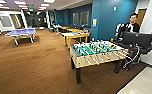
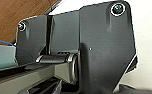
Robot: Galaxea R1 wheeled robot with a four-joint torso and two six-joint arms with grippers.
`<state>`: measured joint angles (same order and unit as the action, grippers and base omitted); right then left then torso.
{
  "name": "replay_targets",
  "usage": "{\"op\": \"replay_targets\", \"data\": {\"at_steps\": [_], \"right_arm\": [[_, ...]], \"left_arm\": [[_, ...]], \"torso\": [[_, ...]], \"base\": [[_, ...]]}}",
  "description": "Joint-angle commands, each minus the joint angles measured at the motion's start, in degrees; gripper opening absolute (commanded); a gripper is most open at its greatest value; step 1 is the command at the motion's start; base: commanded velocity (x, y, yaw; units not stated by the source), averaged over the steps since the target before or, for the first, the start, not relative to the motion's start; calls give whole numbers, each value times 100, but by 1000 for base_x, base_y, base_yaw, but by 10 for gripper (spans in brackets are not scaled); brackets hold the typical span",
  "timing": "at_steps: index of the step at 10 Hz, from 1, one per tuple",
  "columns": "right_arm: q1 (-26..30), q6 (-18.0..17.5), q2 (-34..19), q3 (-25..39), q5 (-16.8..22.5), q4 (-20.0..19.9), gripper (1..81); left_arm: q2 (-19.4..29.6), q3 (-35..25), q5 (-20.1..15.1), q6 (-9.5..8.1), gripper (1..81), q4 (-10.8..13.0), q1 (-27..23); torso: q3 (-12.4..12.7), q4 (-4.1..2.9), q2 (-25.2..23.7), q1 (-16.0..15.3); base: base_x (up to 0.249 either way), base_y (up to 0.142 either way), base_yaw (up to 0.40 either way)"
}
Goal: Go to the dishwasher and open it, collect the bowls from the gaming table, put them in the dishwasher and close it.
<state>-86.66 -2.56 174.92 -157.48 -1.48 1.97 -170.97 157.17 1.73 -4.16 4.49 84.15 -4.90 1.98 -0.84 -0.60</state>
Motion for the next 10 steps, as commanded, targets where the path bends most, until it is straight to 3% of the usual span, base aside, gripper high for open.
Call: {"op": "replay_targets", "data": {"at_steps": [1, 10], "right_arm": [[232, 27, 1, 8, 324, -4, 811], [223, 27, 10, 16, 332, -4, 811]], "left_arm": [[28, 24, -314, 38, 811, 44, -245], [36, 24, -314, 38, 811, 44, -237]], "torso": [[0, 0, 0, 0], [0, 0, 0, 0]], "base": [[0, 0, 368], [0, 0, 330]]}}
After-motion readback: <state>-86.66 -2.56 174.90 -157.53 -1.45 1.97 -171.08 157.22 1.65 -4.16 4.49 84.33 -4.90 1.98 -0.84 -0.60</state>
